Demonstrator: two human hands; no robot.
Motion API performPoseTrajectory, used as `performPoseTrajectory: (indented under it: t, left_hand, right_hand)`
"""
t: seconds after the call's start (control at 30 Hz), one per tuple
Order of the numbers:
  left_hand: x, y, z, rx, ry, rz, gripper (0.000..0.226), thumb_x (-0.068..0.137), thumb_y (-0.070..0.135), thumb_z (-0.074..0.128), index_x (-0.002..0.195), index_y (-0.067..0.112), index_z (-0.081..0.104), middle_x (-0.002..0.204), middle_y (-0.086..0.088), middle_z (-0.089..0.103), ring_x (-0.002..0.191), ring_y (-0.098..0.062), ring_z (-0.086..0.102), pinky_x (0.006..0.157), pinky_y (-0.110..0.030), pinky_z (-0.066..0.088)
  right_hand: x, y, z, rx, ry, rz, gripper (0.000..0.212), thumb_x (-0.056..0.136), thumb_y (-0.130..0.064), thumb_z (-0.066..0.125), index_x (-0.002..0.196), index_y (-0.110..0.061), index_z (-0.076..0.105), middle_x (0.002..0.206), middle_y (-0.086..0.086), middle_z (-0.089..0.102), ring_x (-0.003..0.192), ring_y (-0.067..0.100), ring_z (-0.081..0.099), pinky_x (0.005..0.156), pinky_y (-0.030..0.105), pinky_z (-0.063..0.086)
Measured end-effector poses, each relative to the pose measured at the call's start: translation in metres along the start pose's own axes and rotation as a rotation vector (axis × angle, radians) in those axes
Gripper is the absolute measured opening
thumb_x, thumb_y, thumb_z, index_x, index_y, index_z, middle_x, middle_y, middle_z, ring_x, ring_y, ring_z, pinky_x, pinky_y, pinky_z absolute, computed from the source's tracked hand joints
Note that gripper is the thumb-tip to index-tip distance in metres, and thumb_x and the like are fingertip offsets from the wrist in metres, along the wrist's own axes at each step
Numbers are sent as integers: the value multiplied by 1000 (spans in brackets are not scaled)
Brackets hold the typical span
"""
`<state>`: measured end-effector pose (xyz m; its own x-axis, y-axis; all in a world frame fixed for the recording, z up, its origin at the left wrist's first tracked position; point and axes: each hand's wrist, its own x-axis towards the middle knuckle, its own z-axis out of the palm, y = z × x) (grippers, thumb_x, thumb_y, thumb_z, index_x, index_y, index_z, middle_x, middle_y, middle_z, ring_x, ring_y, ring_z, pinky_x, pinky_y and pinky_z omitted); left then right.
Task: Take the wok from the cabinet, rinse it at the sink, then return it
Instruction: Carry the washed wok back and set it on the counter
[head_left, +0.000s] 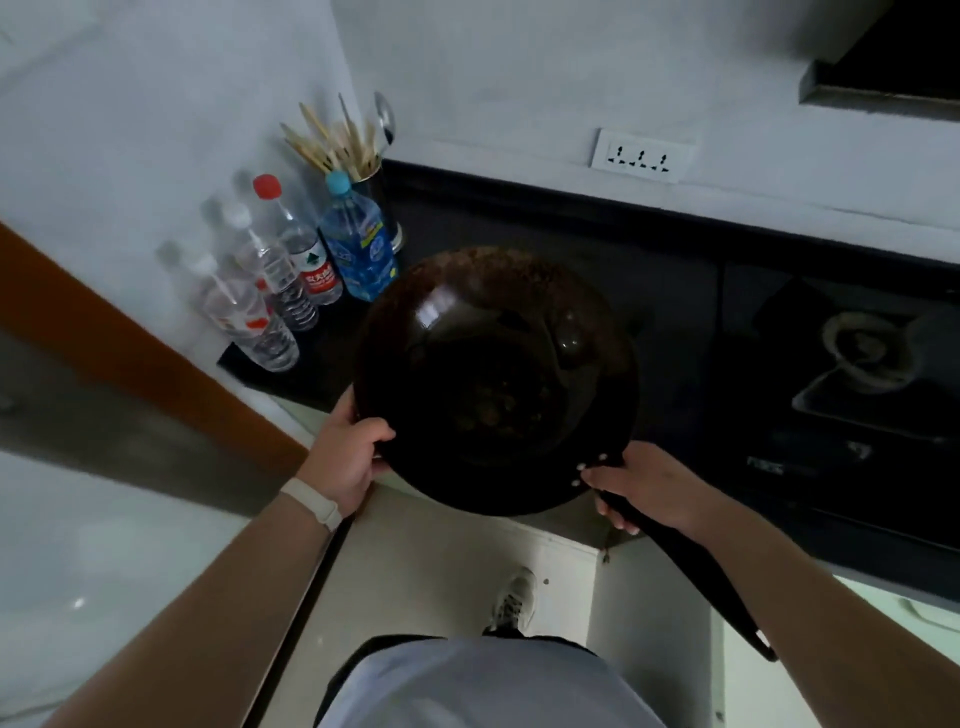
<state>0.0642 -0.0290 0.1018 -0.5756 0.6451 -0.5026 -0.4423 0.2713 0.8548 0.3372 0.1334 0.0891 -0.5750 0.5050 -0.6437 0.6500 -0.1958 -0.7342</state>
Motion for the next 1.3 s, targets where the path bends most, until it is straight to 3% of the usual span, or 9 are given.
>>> performPoseTrajectory:
  t: [0.1, 0.2, 0.3, 0.53, 0.67, 0.8, 0.93, 1.3]
  left_hand:
    - [20, 11, 22, -5, -34, -32, 65, 89, -14, 41, 118, 42, 58, 122, -2, 62, 107, -27, 61, 77, -44, 54]
    - [45, 18, 44, 19, -69, -54, 69, 88, -13, 41, 136, 36, 52, 125, -5, 62, 110, -30, 60, 76, -46, 55]
    - [69, 20, 67, 54, -96, -95, 71, 88, -12, 40, 140, 36, 49, 127, -6, 63, 112, -32, 60, 75, -47, 55]
    - [117, 17, 109, 62, -161, -158, 66, 88, -14, 38, 118, 42, 59, 127, -8, 63, 111, -32, 61, 83, -53, 55]
    - [141, 21, 130, 70, -218, -196, 73, 89, -14, 39, 141, 36, 48, 131, -7, 62, 117, -32, 60, 83, -52, 56]
    - [170, 29, 144, 91, -259, -226, 76, 90, -13, 39, 147, 37, 42, 135, -6, 59, 119, -32, 59, 86, -53, 56]
    - [197, 37, 151, 111, -310, -258, 78, 90, -12, 40, 149, 40, 38, 137, -3, 57, 120, -31, 58, 90, -55, 54]
    - [243, 42, 164, 118, -348, -307, 78, 90, -13, 40, 146, 42, 42, 137, -4, 56, 120, -32, 58, 89, -56, 54]
  right_hand:
    - [13, -2, -25, 1, 13, 19, 26, 99, -11, 59, 79, 4, 63, 60, 15, 63, 44, 22, 54, 42, 28, 44]
    - [22, 2, -47, 16, 29, 42, 35, 98, -16, 61, 87, 18, 61, 67, 21, 64, 47, 25, 55, 43, 29, 45]
    - [29, 7, -64, 66, 59, 38, 26, 100, -14, 60, 83, 6, 65, 62, 16, 63, 43, 22, 54, 41, 29, 43]
    - [40, 2, -100, 1, 103, 145, 34, 102, -20, 58, 72, -7, 65, 50, 1, 63, 41, 13, 56, 48, 26, 48]
    - [59, 3, -119, 30, 167, 212, 25, 100, -22, 61, 90, 0, 67, 64, 10, 62, 51, 22, 55, 44, 28, 45]
    - [76, -1, -131, 19, 227, 233, 26, 99, -24, 61, 99, 1, 67, 65, 8, 62, 50, 20, 54, 43, 28, 44]
    - [94, -5, -138, -16, 258, 222, 20, 100, -25, 60, 90, -8, 66, 64, 6, 62, 42, 14, 53, 43, 26, 44]
    - [124, -9, -151, -18, 301, 246, 21, 99, -28, 63, 86, -10, 63, 65, 6, 63, 48, 18, 55, 46, 29, 46]
